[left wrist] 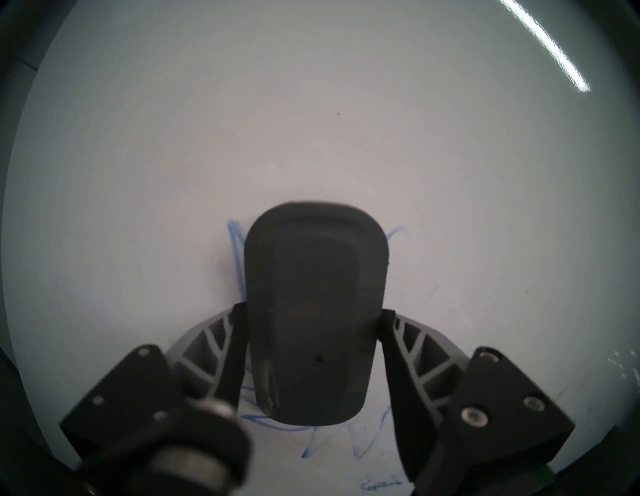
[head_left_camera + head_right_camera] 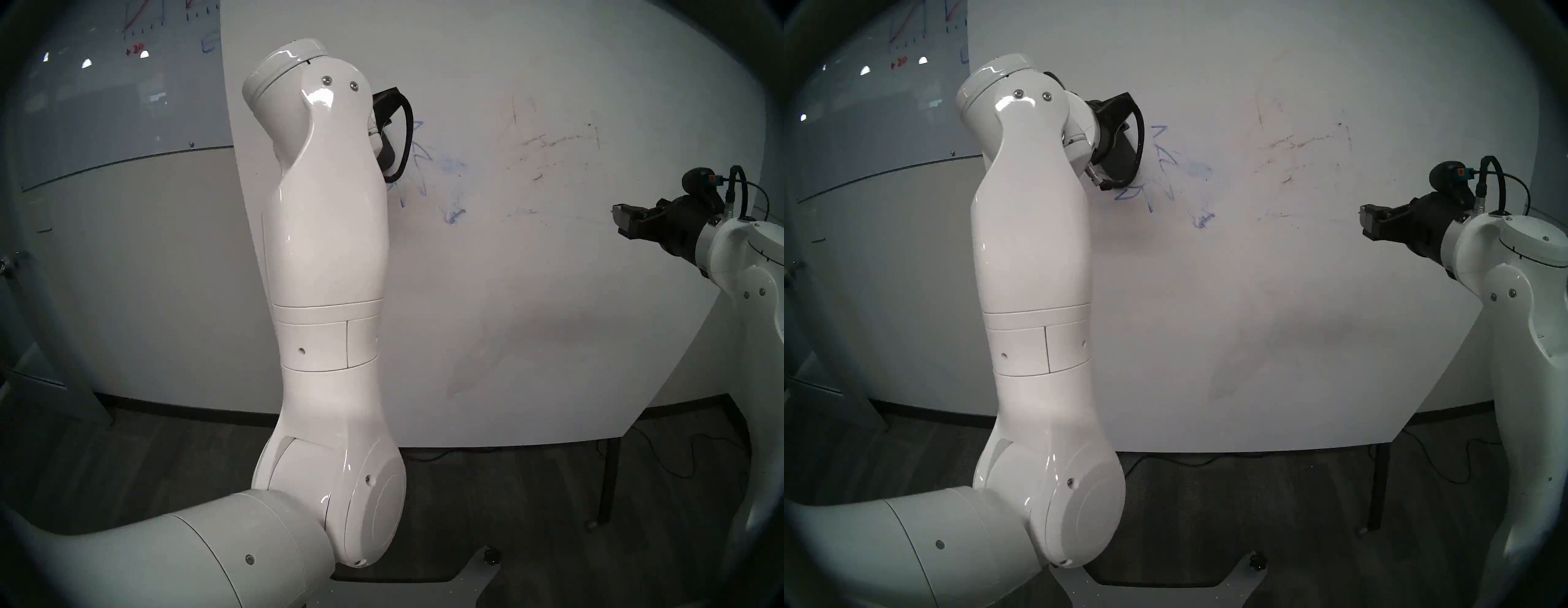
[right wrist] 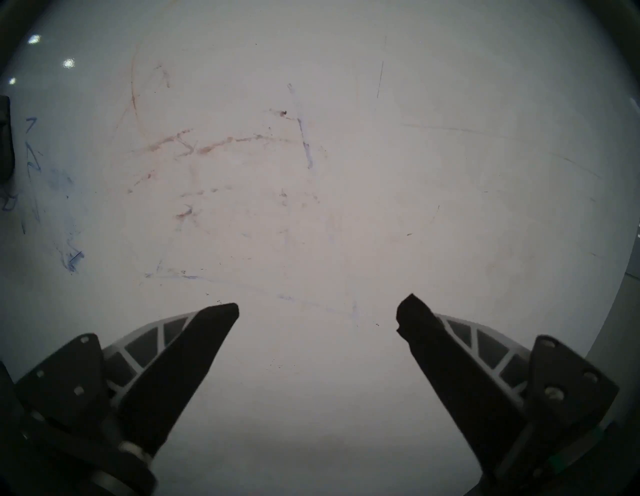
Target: Erase all marks on the whiteboard with the eraser
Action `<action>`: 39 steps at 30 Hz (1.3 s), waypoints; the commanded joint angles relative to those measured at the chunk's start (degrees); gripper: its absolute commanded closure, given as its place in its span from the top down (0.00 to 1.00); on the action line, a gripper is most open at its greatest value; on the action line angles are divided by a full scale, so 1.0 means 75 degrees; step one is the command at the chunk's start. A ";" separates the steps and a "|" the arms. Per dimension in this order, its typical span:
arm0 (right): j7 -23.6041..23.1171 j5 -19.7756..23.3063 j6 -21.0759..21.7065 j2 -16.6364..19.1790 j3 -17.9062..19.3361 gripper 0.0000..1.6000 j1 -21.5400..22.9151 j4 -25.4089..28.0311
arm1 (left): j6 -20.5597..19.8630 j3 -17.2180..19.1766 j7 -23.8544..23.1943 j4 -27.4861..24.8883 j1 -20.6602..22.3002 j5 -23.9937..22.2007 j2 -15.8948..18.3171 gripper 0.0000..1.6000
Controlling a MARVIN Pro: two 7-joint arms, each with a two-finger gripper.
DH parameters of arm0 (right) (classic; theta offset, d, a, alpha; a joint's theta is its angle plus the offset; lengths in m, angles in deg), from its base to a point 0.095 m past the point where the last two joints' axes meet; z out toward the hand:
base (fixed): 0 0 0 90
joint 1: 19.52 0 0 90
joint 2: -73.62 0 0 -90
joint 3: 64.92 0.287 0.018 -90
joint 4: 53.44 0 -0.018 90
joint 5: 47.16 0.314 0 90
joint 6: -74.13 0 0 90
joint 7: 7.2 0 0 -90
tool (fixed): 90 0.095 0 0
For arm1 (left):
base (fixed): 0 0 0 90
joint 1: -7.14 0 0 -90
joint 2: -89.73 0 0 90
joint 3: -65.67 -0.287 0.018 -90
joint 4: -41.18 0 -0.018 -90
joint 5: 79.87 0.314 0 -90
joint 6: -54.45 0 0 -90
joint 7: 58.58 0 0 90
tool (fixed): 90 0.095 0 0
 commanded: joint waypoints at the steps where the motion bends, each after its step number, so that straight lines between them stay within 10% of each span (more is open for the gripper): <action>1: -0.0005 -0.0014 -0.0042 0.0029 0.0021 1.00 0.0061 0.0035 | 0.0018 -0.0558 0.0779 -0.0374 -0.0332 -0.0134 -0.0036 0.00; 25: -0.0004 -0.0013 -0.0042 0.0029 0.0021 1.00 0.0061 0.0035 | 0.0018 -0.0506 0.1085 -0.0883 -0.0631 -0.0472 -0.0036 0.00; 39: -0.0003 -0.0013 -0.0043 0.0030 0.0021 1.00 0.0061 0.0035 | 0.0018 -0.0657 0.0868 -0.0888 -0.0382 0.1116 -0.0036 0.00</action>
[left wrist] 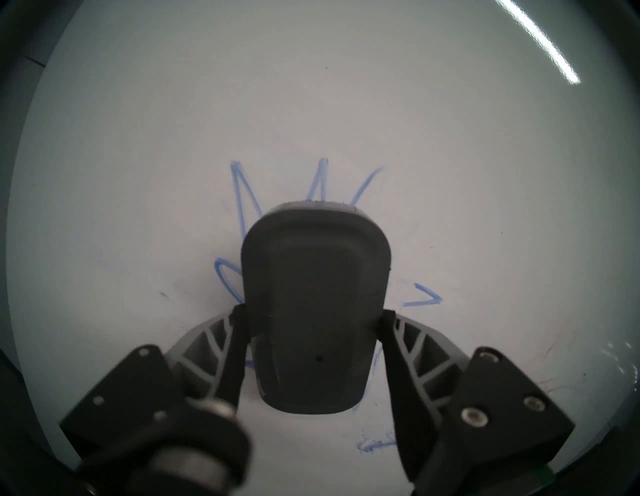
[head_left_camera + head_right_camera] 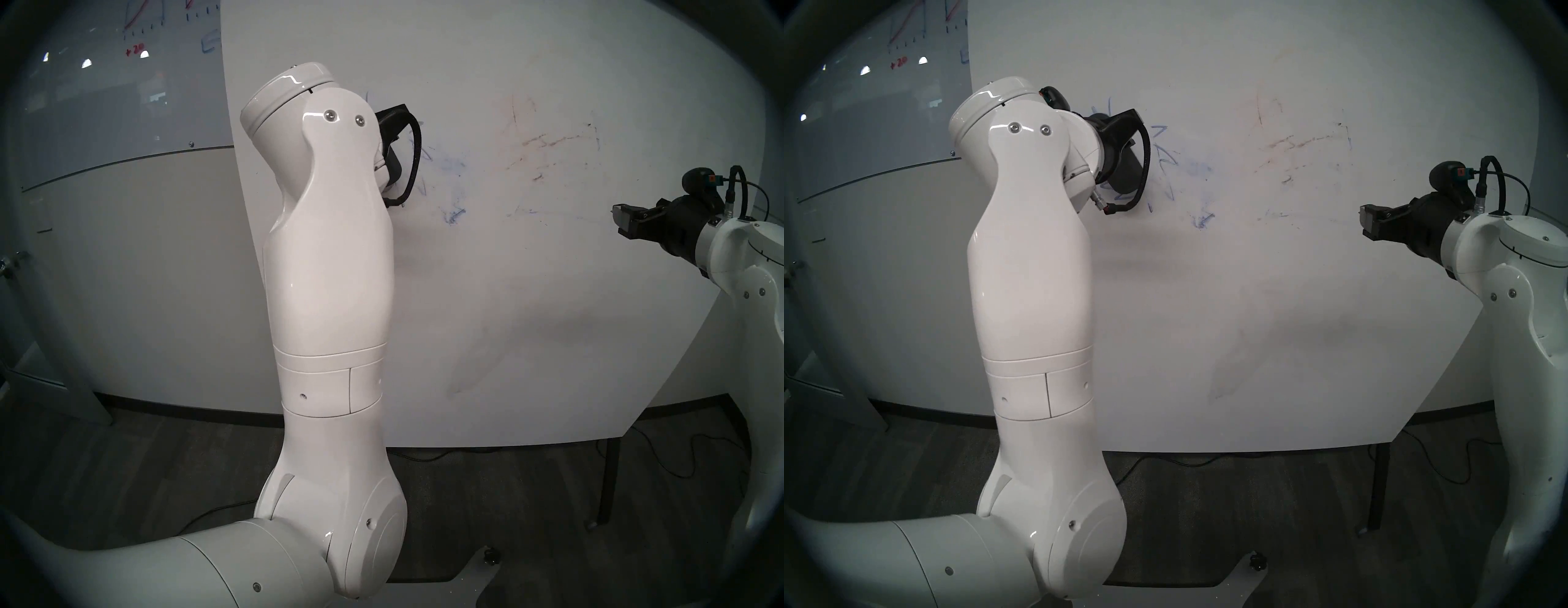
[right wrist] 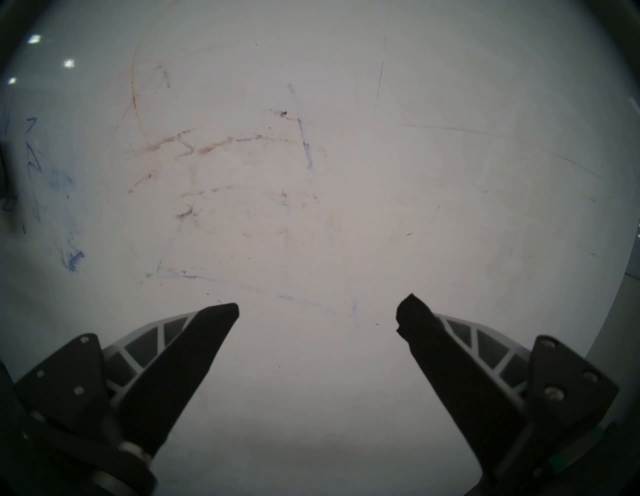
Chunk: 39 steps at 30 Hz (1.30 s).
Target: Erase all marks on the whiteboard with the eraser
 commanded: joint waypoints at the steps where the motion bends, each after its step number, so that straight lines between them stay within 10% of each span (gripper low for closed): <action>1: -0.0006 -0.0015 -0.0043 0.0030 0.0021 1.00 0.0062 0.0035 | 0.0019 -0.0280 0.0752 -0.0084 0.0329 0.0890 -0.0030 0.00; 39: -0.0003 -0.0012 -0.0041 0.0029 0.0021 1.00 0.0061 0.0035 | 0.0019 -0.0366 -0.0006 0.1695 0.2789 0.1893 0.0724 0.00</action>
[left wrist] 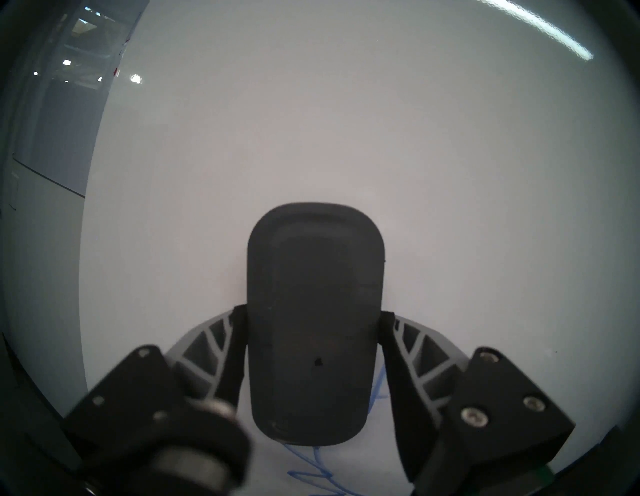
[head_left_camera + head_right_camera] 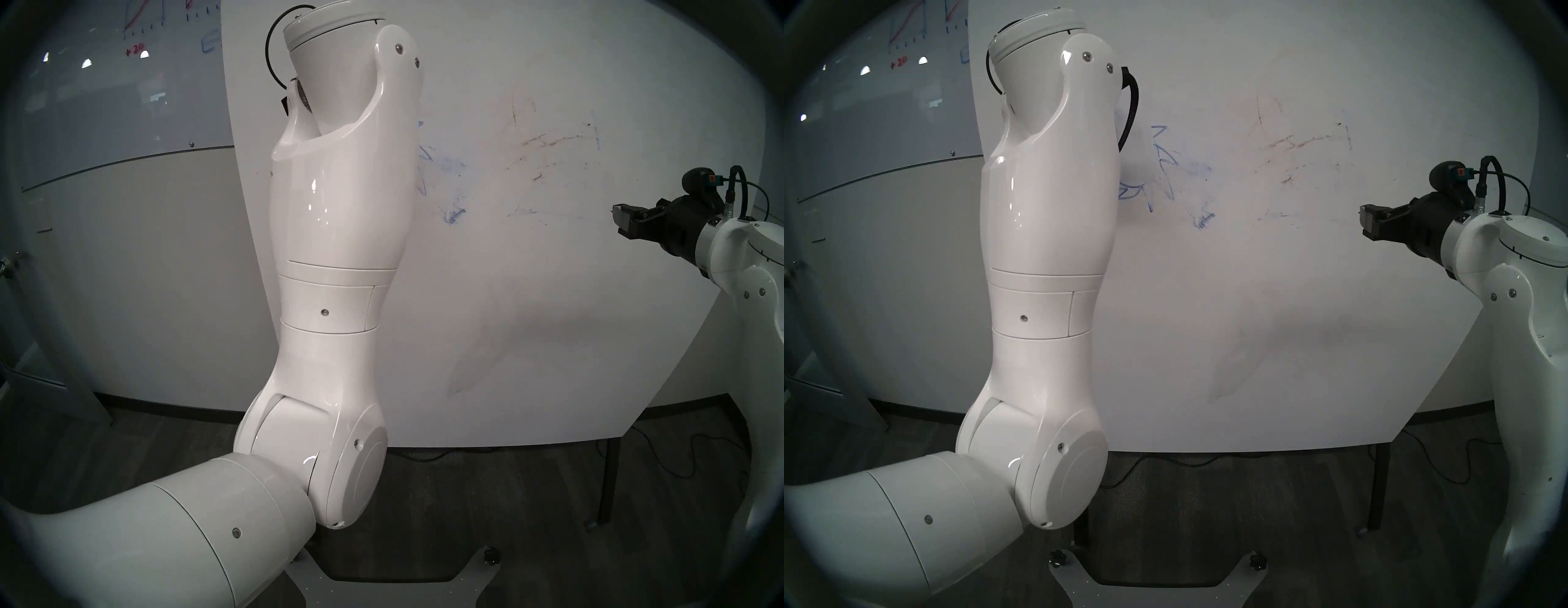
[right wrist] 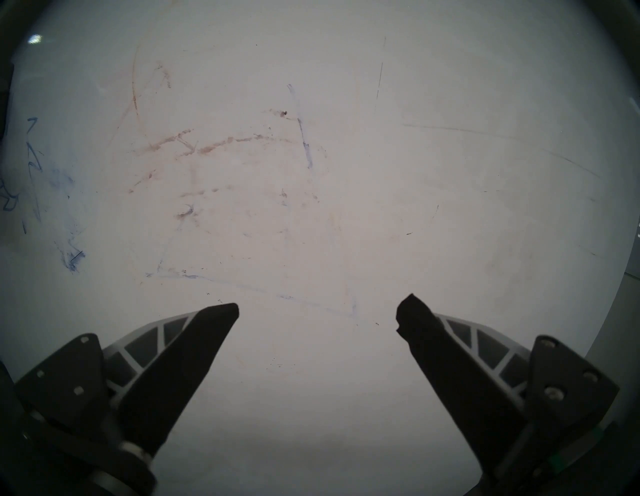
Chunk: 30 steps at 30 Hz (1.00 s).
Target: Erase all marks on the whiteboard with the eraser
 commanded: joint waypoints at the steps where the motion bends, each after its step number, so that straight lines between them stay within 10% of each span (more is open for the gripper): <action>1: -0.0005 -0.0014 -0.0041 0.0029 0.0021 1.00 0.0062 0.0035 | 0.0025 -0.0145 0.0059 0.0016 0.0768 -0.0042 0.0103 0.00; 30: -0.0008 -0.0017 -0.0051 0.0033 0.0019 1.00 0.0062 0.0033 | 0.0025 -0.1191 0.0533 -0.0246 -0.0356 -0.0094 0.1346 0.00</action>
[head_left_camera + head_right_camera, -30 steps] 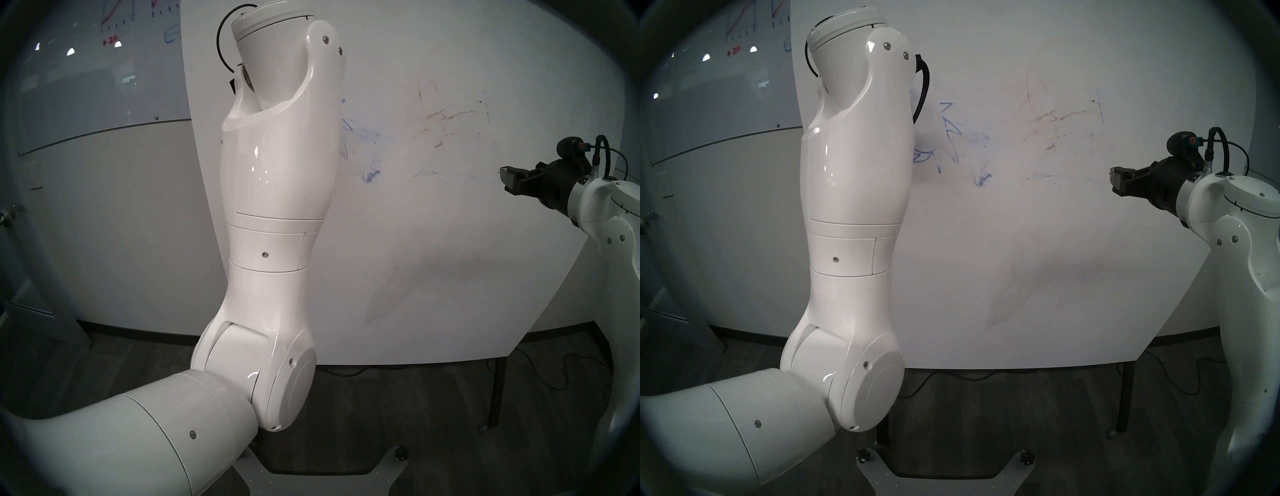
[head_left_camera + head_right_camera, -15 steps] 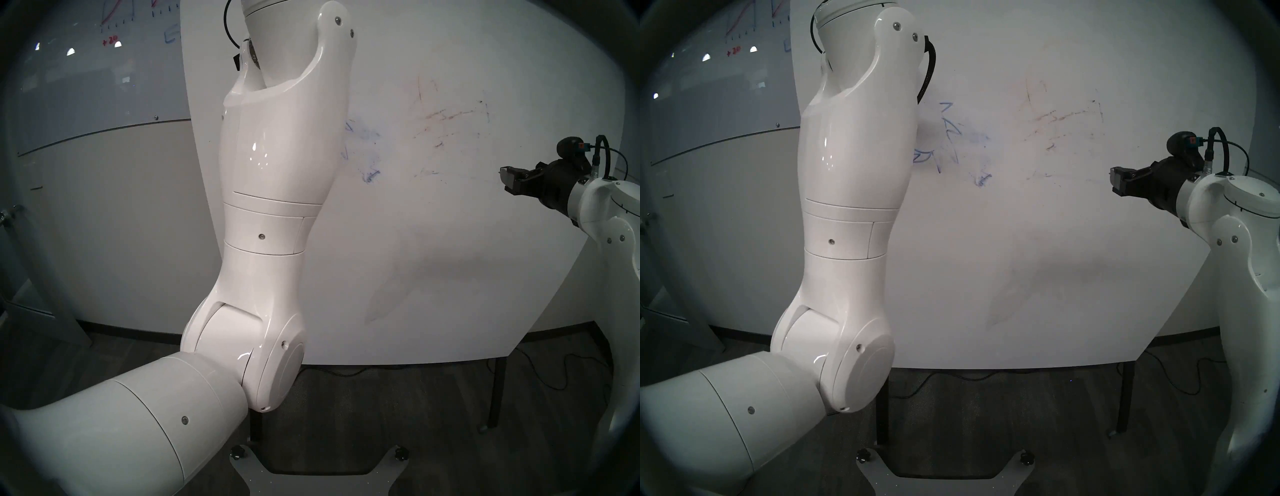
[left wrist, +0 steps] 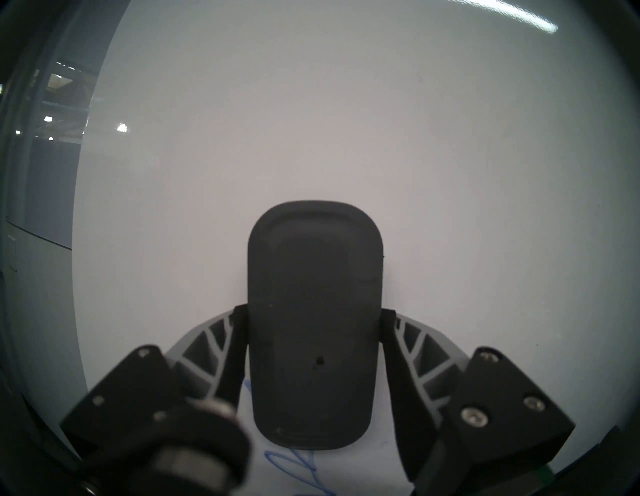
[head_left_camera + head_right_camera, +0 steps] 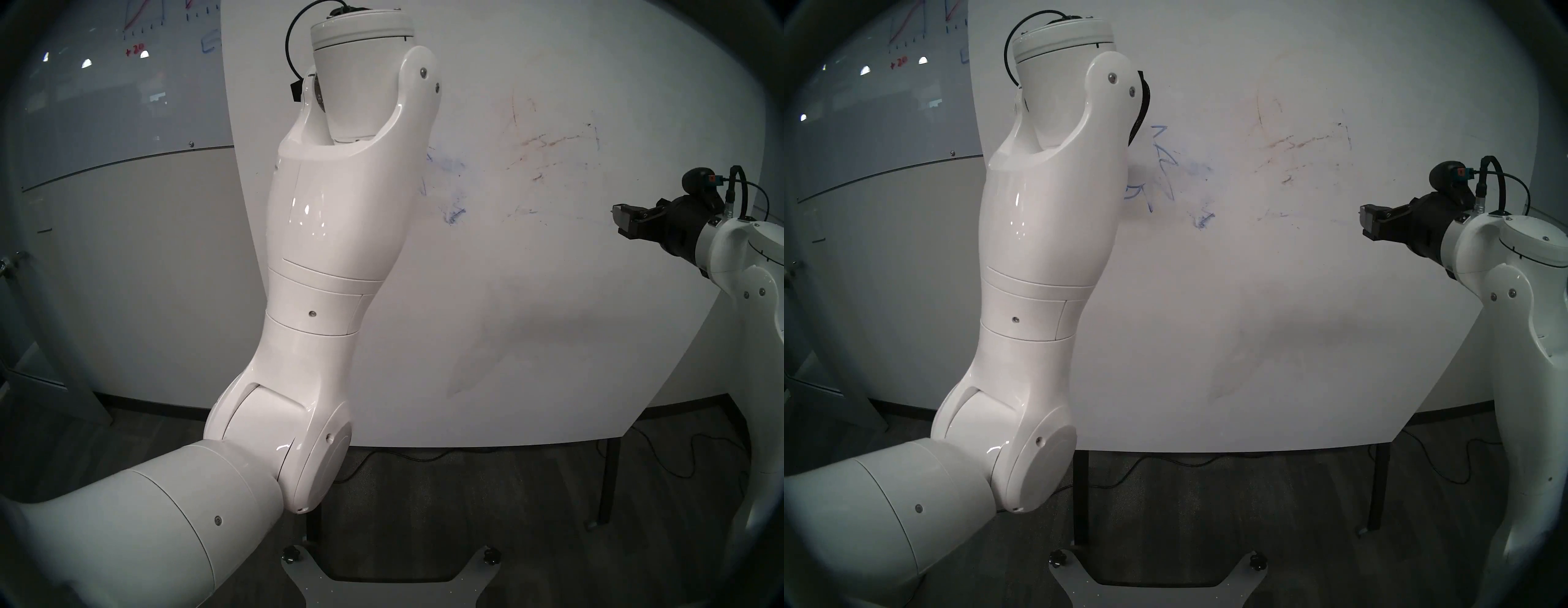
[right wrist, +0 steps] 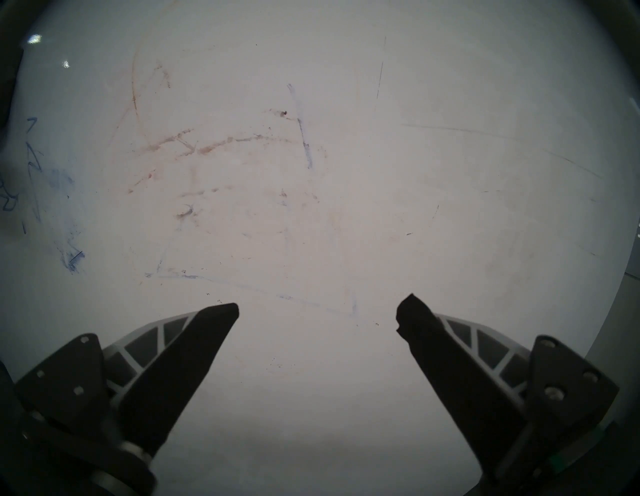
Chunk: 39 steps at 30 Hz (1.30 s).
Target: Erase all marks on the whiteboard with the eraser
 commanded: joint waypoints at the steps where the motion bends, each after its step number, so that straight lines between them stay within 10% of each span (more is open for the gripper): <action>1: -0.0009 -0.0017 -0.0051 0.0032 0.0019 1.00 0.0062 0.0033 | 0.0021 -0.0124 0.0476 -0.0233 -0.0250 0.0077 0.0306 0.00; 39: -0.0006 -0.0015 -0.0046 0.0030 0.0020 1.00 0.0062 0.0034 | 0.0021 0.0394 0.0793 -0.1232 -0.1959 -0.1972 -0.0199 0.00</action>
